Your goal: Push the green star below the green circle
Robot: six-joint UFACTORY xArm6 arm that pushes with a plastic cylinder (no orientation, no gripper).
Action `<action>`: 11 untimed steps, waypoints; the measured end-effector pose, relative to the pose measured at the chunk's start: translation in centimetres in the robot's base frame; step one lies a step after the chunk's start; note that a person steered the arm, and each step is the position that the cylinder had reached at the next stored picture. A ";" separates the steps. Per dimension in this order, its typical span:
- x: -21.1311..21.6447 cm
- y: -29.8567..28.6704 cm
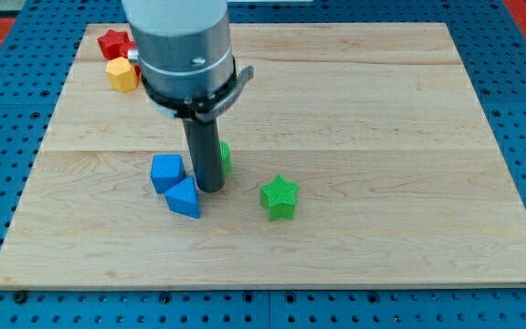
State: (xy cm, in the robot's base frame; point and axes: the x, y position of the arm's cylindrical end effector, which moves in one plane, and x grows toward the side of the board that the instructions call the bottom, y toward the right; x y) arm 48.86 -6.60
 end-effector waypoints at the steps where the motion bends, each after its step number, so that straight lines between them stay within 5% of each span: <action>1: -0.6 -5.7; 3: -4.8 -3.9; 8: -1.4 6.5; 11: 3.7 5.6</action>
